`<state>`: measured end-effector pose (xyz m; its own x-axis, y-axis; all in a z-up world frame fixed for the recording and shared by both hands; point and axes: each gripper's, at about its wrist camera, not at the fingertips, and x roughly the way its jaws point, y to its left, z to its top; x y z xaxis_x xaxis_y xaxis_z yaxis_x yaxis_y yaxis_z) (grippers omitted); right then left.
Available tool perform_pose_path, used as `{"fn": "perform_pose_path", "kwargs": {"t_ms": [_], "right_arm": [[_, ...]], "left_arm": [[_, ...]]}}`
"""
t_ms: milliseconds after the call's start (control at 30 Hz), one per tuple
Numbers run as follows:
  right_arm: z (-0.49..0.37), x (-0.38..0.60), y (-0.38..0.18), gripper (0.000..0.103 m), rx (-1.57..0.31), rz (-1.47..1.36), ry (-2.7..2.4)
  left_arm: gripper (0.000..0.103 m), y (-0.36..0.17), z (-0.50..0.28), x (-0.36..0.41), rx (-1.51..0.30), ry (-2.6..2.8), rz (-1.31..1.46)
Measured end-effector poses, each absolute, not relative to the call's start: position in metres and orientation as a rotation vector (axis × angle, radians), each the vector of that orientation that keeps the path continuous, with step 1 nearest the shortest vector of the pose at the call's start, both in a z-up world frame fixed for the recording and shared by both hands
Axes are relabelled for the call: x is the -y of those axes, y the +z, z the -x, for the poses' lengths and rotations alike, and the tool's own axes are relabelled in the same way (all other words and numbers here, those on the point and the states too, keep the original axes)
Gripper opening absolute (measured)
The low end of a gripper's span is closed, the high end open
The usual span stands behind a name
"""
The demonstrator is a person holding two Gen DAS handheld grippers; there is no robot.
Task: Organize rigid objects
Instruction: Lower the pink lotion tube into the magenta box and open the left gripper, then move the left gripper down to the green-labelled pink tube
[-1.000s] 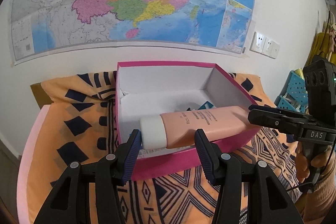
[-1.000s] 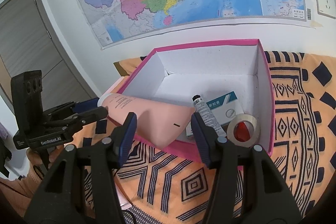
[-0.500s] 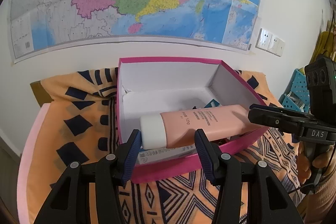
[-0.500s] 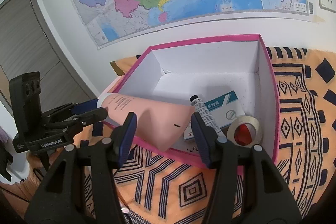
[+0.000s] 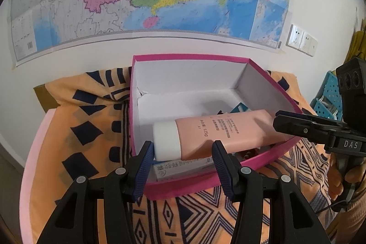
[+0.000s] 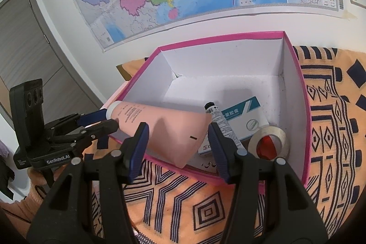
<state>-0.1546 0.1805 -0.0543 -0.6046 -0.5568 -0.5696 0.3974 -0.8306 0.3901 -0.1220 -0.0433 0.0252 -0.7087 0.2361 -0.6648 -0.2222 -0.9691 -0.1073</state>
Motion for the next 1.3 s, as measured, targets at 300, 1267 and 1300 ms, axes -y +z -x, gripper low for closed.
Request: {"fn": "perform_pose_path", "kwargs": {"t_ms": [300, 1267, 1300], "right_arm": [[0.159, -0.176, -0.061, 0.056, 0.293, -0.991, -2.385], [0.126, -0.173, -0.043, 0.057, 0.262, -0.920, -2.324], [0.119, -0.174, -0.039, 0.057, 0.256, -0.906, -2.315]], "left_arm": [[0.052, 0.022, 0.126, 0.047, 0.030, 2.708, 1.075], [0.060, 0.038, 0.079, 0.062, 0.029, 2.715, 0.946], [0.060, 0.039, 0.075, 0.063, 0.030, 2.715, 0.945]]}}
